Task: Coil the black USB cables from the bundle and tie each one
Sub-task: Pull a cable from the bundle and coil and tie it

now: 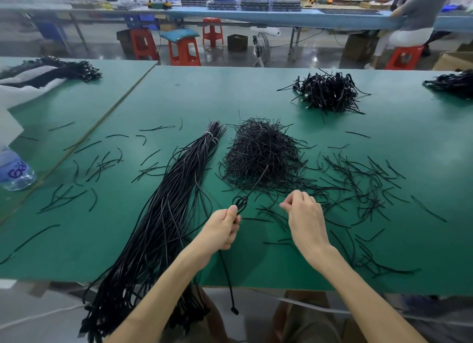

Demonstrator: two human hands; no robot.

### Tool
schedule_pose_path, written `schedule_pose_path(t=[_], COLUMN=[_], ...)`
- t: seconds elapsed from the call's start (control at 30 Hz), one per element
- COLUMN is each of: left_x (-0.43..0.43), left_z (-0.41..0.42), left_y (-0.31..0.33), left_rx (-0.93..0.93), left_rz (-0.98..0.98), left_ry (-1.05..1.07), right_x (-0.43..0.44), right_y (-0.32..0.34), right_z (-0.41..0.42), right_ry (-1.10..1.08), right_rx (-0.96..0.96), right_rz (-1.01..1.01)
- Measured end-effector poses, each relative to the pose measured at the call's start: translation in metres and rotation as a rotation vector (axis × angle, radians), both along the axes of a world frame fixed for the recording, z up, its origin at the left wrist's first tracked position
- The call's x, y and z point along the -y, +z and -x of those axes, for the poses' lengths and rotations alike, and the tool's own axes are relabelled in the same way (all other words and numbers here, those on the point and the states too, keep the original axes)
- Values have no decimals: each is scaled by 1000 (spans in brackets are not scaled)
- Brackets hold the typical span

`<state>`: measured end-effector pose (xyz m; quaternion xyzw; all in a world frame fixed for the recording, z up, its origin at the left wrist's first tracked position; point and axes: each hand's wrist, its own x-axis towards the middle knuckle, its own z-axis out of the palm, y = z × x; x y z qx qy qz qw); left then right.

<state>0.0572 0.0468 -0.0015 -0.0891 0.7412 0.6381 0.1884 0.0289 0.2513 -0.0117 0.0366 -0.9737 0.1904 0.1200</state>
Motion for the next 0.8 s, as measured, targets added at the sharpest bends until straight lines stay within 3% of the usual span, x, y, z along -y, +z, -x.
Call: schedule_pose_path(t=[0.07, 0.2, 0.47, 0.8], left_x=[-1, -3, -7, 1], left_z=[1, 2, 2, -4], left_y=[-1, -7, -17, -12], left_rx=[20, 31, -51, -66], left_rz=[-3, -4, 41, 20], left_ry=[10, 22, -41, -60], right_x=[1, 16, 44, 48], right_y=[6, 23, 8, 0], right_z=[-1, -11, -21, -26], right_ry=[7, 42, -9, 84], right_rx=[5, 153, 359, 552], right_rz=[135, 733, 942, 1181])
